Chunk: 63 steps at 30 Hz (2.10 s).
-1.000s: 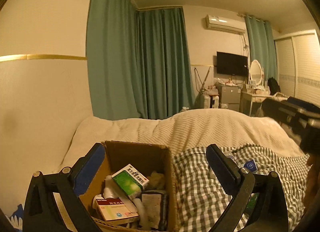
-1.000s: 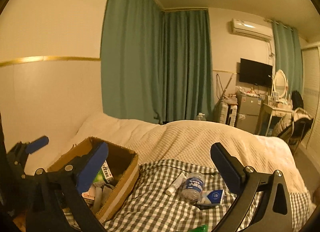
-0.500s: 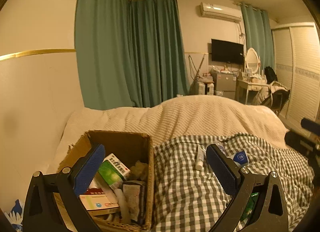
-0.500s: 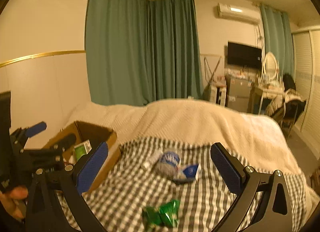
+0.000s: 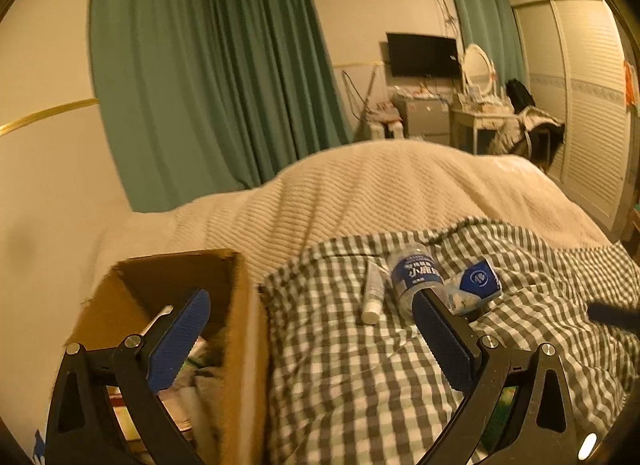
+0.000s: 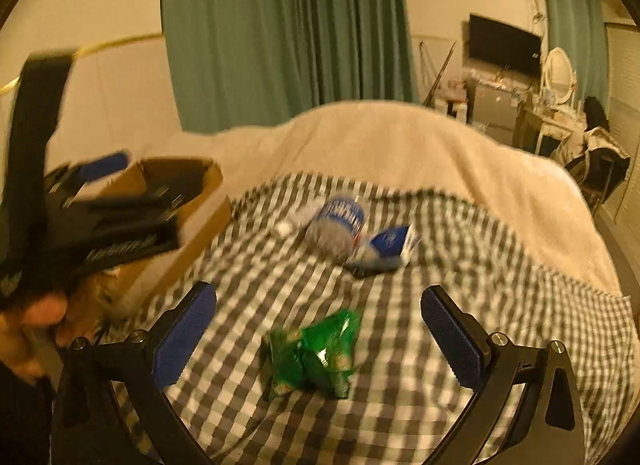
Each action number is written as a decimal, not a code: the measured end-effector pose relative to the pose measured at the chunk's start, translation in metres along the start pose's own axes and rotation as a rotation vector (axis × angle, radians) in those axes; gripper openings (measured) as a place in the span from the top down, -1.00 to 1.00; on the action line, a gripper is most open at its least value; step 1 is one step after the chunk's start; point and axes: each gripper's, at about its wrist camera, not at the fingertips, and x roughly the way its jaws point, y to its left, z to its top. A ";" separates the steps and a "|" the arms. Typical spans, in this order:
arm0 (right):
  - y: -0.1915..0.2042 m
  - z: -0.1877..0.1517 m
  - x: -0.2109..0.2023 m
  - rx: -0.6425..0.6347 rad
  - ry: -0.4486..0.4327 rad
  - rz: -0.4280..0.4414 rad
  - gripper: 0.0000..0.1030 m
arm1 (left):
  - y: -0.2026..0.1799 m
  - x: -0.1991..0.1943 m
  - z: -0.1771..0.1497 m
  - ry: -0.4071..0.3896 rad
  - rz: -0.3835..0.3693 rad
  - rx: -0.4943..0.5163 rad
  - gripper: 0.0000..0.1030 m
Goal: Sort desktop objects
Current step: 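Move both tools back over the remaining items on the bed, then grasp the white ointment tube with the left tool while the right tool grasps the green bag, then carry the ointment tube into the box with the left tool while the right tool drops the green bag in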
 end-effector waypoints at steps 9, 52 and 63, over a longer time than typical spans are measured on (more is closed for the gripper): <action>-0.015 -0.022 0.058 0.071 0.188 0.072 -0.93 | -0.030 0.082 -0.002 0.127 -0.054 0.095 -1.00; -0.009 -0.008 -0.007 0.058 -0.081 -0.009 0.27 | -0.003 0.012 -0.016 0.102 -0.166 -0.032 0.57; 0.027 0.013 -0.068 0.016 -0.233 -0.066 0.27 | 0.010 -0.069 0.003 -0.044 -0.174 -0.058 0.57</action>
